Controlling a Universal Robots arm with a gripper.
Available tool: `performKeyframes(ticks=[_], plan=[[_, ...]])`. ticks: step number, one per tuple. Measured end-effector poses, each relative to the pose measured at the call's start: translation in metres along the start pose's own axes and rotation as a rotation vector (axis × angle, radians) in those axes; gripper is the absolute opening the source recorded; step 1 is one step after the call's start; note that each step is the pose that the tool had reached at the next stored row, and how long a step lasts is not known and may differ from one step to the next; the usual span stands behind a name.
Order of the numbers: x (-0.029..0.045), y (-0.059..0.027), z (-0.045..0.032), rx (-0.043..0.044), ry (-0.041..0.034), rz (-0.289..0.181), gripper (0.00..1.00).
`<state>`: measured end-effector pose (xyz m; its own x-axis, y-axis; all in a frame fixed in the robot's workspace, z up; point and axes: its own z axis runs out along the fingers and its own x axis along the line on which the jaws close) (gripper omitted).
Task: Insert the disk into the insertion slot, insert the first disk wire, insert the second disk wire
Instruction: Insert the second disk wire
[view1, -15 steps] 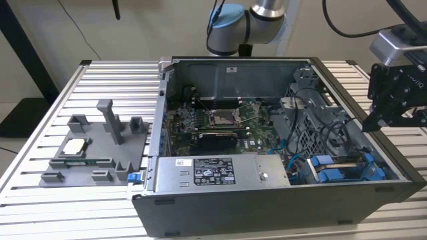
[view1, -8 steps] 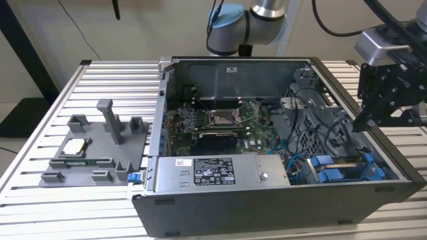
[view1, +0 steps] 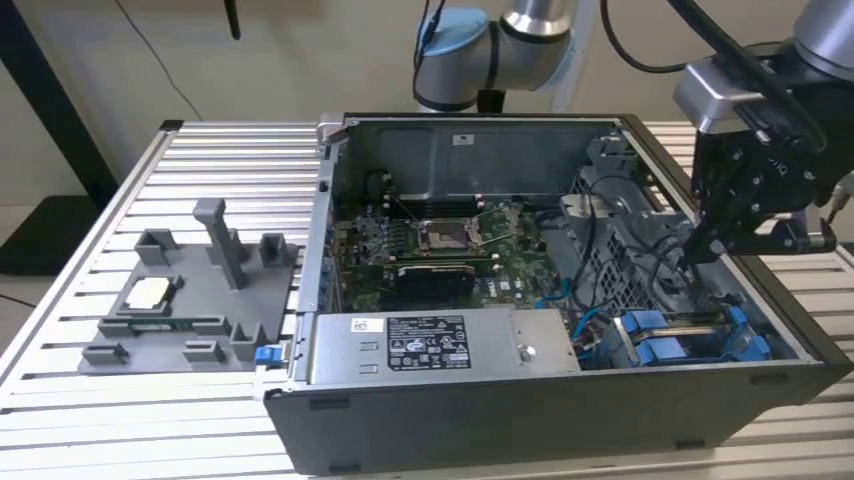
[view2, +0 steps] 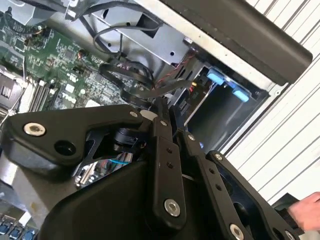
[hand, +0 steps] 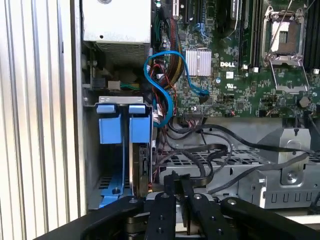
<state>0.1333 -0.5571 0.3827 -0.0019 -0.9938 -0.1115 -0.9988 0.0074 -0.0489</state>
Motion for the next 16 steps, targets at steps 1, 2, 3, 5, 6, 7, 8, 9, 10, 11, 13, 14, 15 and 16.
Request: performKeyframes(ticks=[1,2,3,5,6,7,8,9,10,11,13,14,15,16], plan=[[0.0002,0.0033,-0.0002,0.0031,0.0001,0.0,0.16],[0.0004,0.0067,-0.0004,0.0066,0.0,-0.001,0.16],[0.0007,0.0093,-0.0006,0.0096,0.0,-0.001,0.16],[0.0014,0.0135,-0.0008,0.0151,0.0,-0.002,0.16],[0.0016,0.0146,-0.0009,0.0164,0.0,-0.002,0.16],[0.0016,0.0152,-0.001,0.0167,0.0,-0.002,0.16],[0.0015,0.0151,-0.0009,0.0168,-0.0001,-0.002,0.16],[0.0015,0.0151,-0.001,0.0168,0.0,-0.002,0.16],[0.0015,0.0151,-0.001,0.0168,-0.0001,-0.002,0.16],[0.0015,0.0151,-0.0009,0.0168,-0.0001,-0.002,0.16],[0.0016,0.0152,-0.0009,0.0174,-0.0001,-0.002,0.16],[0.0018,0.0152,-0.0008,0.018,-0.0001,-0.002,0.16],[0.0024,0.0152,-0.0007,0.0189,-0.0001,-0.002,0.16],[0.0033,0.0153,-0.0006,0.0198,-0.0001,-0.002,0.16]])
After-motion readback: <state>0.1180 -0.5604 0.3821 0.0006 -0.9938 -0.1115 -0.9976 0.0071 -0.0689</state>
